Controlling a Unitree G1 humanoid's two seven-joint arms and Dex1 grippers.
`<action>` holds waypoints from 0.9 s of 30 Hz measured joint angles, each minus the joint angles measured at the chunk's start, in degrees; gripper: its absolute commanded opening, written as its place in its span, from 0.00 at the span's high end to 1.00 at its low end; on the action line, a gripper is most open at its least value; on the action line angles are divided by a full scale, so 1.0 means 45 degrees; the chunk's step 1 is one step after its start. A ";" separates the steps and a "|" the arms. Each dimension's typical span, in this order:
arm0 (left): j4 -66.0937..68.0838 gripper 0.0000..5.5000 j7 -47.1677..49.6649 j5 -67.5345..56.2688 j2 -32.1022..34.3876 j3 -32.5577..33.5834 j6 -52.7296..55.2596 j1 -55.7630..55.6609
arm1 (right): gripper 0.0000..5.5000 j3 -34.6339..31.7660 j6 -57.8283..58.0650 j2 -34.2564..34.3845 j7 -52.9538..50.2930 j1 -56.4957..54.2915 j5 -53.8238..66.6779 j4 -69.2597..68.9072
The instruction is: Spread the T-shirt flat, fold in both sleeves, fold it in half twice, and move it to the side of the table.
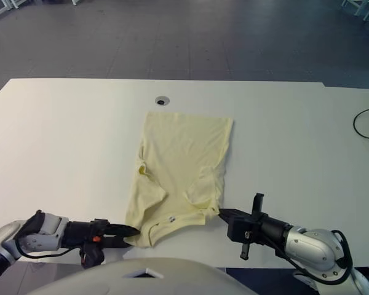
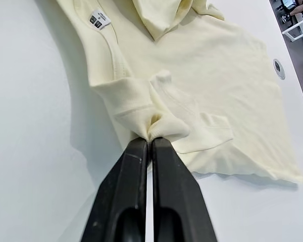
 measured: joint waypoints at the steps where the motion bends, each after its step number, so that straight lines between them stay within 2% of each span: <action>1: -0.0009 0.87 0.0002 0.0003 0.0000 0.0011 -0.0031 -0.0029 | 1.00 0.0000 0.0000 0.0000 0.0000 0.0002 0.0000 0.0000; 7: -0.0072 1.00 0.0135 -0.0020 -0.0004 0.0166 -0.0190 -0.0112 | 1.00 0.0000 0.0000 -0.0001 0.0003 0.0024 0.0001 0.0001; 17: 0.0484 1.00 0.0361 -0.0206 -0.0011 0.0786 0.0266 -0.0209 | 1.00 -0.0007 -0.0021 -0.0005 0.0042 0.0014 0.0016 0.0090; 22: 0.0262 1.00 -0.0512 -0.1823 0.0238 0.0382 0.1287 -0.0092 | 1.00 -0.0392 -0.0239 -0.0252 0.0543 -0.0106 0.0738 0.0260; 27: -0.1030 1.00 -0.1828 -0.4050 0.1363 0.0169 0.2132 0.0328 | 1.00 -0.0831 -0.1271 -0.1173 0.1609 -0.0384 0.1301 0.0452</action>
